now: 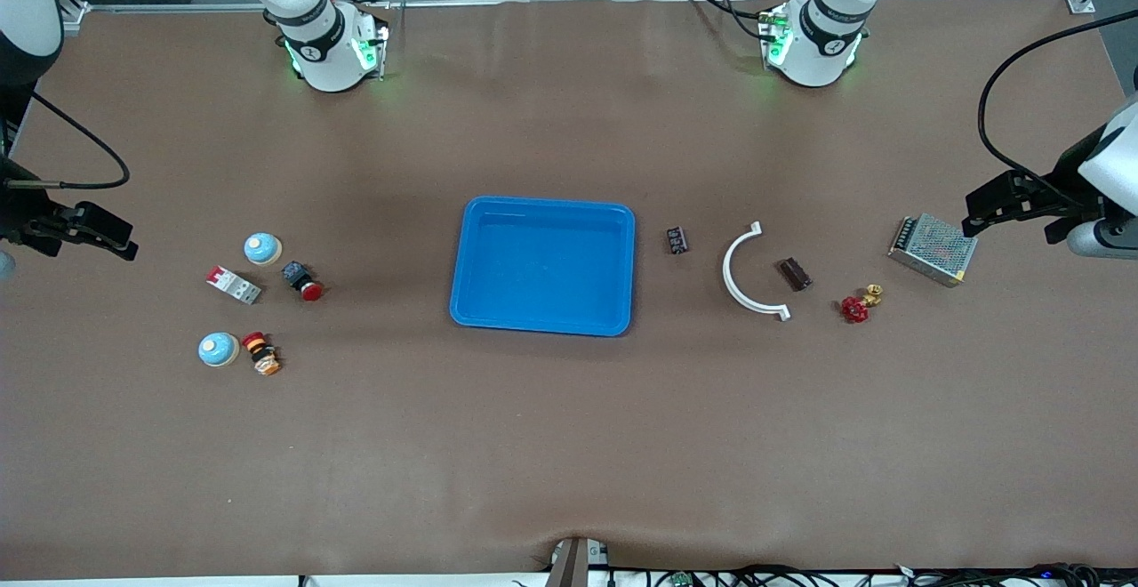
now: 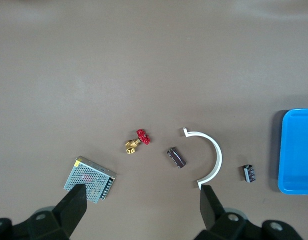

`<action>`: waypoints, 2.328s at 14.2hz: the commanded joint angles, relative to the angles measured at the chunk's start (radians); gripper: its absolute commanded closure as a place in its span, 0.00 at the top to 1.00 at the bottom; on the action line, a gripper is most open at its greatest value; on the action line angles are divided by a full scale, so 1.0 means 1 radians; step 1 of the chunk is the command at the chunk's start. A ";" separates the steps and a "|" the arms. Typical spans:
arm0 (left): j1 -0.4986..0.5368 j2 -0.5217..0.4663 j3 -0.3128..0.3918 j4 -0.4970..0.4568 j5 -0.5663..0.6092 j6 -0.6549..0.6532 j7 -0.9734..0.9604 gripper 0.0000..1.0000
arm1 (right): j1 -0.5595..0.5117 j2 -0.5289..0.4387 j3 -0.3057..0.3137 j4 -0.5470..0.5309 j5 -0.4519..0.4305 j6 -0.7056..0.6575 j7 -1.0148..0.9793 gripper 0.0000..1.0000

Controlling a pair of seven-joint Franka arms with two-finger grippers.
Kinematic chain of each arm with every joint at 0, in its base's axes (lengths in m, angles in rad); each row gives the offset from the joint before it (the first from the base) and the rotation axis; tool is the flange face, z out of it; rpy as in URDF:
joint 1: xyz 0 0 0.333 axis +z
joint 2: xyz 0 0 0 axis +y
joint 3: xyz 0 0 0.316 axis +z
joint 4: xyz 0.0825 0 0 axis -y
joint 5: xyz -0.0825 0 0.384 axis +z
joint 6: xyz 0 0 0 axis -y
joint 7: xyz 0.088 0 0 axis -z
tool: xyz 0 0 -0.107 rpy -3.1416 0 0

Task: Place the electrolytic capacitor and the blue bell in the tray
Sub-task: 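Move the left gripper toward the capacitor while the right gripper reaches the bells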

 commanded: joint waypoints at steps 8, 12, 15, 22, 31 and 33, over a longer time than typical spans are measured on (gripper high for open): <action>0.010 -0.048 -0.014 -0.107 -0.013 -0.006 -0.051 1.00 | -0.009 -0.006 0.008 0.003 0.014 -0.004 0.012 1.00; 0.011 -0.080 -0.037 -0.210 -0.007 0.039 -0.158 1.00 | -0.001 -0.004 0.011 0.003 0.013 -0.007 0.012 1.00; 0.007 -0.074 -0.049 -0.264 -0.007 0.068 -0.265 1.00 | 0.042 0.002 0.013 0.001 0.011 -0.006 -0.003 1.00; 0.010 -0.086 -0.134 -0.557 -0.008 0.419 -0.552 1.00 | 0.158 0.109 0.013 -0.009 -0.004 -0.004 -0.005 1.00; 0.008 -0.018 -0.134 -0.824 -0.010 0.785 -0.767 1.00 | -0.124 0.354 0.008 0.005 0.003 0.276 -1.034 1.00; 0.005 0.024 -0.134 -0.830 -0.010 0.839 -0.802 1.00 | -0.141 0.399 0.010 0.005 0.013 0.295 -1.104 1.00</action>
